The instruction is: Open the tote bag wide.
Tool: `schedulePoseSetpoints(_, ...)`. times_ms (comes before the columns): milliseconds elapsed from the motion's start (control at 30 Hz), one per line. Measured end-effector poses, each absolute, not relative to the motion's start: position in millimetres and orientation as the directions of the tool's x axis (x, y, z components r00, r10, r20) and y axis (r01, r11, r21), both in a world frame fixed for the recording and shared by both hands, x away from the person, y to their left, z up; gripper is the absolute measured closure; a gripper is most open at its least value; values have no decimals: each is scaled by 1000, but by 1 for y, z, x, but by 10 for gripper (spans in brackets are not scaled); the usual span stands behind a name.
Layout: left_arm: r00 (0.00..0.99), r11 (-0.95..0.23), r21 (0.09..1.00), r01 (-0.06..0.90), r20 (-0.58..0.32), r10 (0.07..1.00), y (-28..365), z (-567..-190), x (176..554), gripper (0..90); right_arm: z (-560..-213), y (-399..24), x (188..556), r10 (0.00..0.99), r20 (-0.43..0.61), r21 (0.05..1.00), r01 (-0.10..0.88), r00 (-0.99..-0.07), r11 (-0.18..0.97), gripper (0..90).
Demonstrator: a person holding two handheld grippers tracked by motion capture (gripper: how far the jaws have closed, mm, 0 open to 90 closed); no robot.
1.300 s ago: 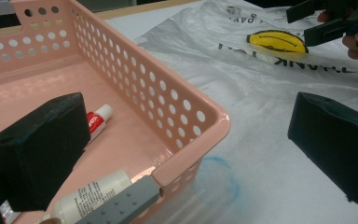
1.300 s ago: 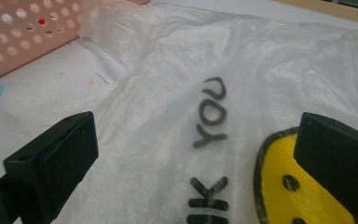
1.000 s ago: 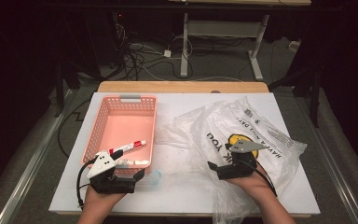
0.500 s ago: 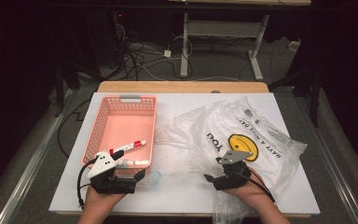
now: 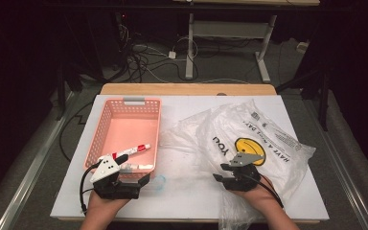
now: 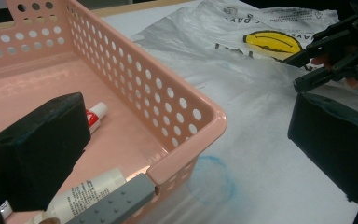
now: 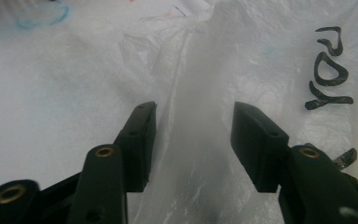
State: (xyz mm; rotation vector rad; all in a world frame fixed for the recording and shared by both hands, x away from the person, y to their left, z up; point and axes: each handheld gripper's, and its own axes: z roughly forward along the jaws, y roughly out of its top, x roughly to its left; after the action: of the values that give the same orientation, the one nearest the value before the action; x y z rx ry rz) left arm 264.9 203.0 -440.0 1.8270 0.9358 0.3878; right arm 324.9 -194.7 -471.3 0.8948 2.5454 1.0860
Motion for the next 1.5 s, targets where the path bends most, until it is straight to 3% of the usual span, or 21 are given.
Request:
schedulePoseSetpoints(567, 649, -200, 882, 426, -144, 747, 203, -440, 265, 0, -470, -204, 327, 626, 45, 718, 461, -778, 521, 633)
schedulePoseSetpoints(733, 647, -198, 881, 429, -146, 748, 204, -440, 266, 0, -473, -206, 329, 632, 46, 714, 468, -774, 521, 755)
schedulePoseSetpoints(767, 647, -198, 881, 429, -147, 749, 204, -440, 266, 0, -472, -207, 329, 635, 31, 723, 455, -772, 519, 823)
schedulePoseSetpoints(900, 650, -204, 881, 427, -142, 747, 204, -439, 266, 0, -469, -209, 327, 647, 20, 741, 446, -762, 502, 898)
schedulePoseSetpoints(1500, 649, -198, 882, 428, -148, 746, 208, -438, 268, 0, -439, -215, 319, 674, -31, 855, 329, -738, 400, 900)
